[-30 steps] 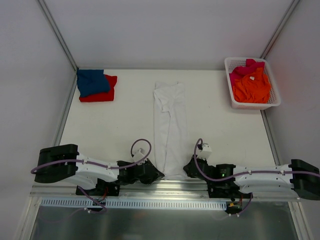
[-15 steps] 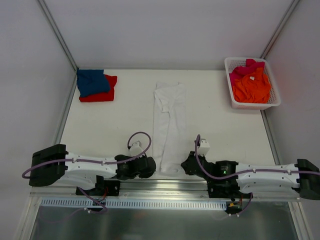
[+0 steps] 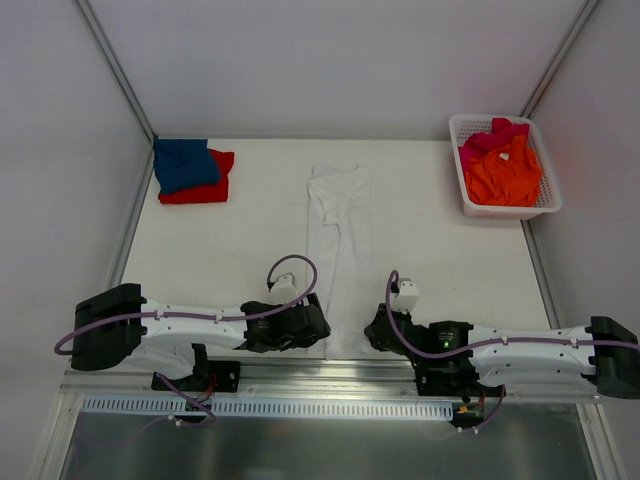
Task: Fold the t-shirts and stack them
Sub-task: Fold the tshirt
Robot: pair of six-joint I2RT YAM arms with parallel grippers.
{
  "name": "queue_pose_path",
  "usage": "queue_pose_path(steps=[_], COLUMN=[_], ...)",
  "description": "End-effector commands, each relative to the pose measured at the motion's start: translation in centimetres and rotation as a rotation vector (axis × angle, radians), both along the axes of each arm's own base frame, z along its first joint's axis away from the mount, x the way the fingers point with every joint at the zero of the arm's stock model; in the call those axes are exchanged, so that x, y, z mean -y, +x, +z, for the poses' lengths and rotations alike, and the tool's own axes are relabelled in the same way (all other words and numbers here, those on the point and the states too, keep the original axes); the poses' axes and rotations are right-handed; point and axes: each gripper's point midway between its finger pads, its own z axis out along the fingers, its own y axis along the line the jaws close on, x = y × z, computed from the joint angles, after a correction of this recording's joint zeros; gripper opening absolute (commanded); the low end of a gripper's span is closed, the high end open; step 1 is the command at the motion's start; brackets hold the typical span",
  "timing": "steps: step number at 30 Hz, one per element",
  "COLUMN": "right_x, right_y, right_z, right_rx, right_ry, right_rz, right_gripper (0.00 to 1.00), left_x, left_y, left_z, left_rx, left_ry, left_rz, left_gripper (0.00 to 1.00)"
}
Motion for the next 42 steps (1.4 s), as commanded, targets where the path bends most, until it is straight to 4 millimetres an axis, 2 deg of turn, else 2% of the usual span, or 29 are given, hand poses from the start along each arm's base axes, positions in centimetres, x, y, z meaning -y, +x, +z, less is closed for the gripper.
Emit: queue_pose_path(steps=[1, 9, 16, 19, 23, 25, 27, 30, 35, 37, 42], right_x=[0.4, 0.7, 0.3, 0.3, 0.3, 0.3, 0.3, 0.0, -0.4, -0.6, -0.9], right_y=[0.1, -0.1, -0.2, -0.3, -0.3, -0.4, -0.4, -0.4, -0.3, -0.2, 0.6], right_z=[-0.4, -1.3, -1.8, -2.1, -2.5, -2.7, -3.0, -3.0, -2.5, -1.8, 0.6], right_rx=[0.004, -0.011, -0.021, -0.026, -0.033, -0.035, -0.038, -0.04, -0.033, -0.019, 0.037], right_ry=[-0.012, -0.01, -0.012, -0.015, -0.02, -0.016, -0.019, -0.016, -0.012, -0.014, -0.021], right_rz=[-0.012, -0.02, -0.014, -0.015, -0.018, -0.018, -0.018, -0.016, -0.006, -0.001, 0.014], right_gripper=[0.16, 0.16, 0.15, 0.13, 0.04, 0.0, 0.0, 0.0, 0.0, 0.0, 0.0], left_x=[-2.7, -3.8, -2.4, -1.7, -1.7, -2.0, -2.4, -2.7, -2.3, -1.7, -0.5], left_y=[-0.7, -0.8, -0.5, -0.5, -0.6, -0.9, -1.1, -1.2, -0.9, -0.6, 0.3], left_z=[-2.0, -3.4, -4.2, -4.2, -4.2, -4.4, -4.7, -4.8, -4.2, -3.7, -1.6], left_rx=[-0.032, -0.046, -0.043, -0.046, -0.052, -0.06, -0.07, -0.075, -0.053, -0.042, 0.007], left_ry=[0.143, 0.173, 0.194, 0.188, 0.182, 0.183, 0.188, 0.185, 0.175, 0.162, 0.133], left_rz=[-0.033, 0.003, -0.024, -0.037, -0.037, -0.034, -0.031, -0.023, -0.032, -0.043, -0.077], left_gripper=[0.8, 0.71, 0.69, 0.65, 0.51, 0.31, 0.2, 0.1, 0.03, 0.0, 0.0])
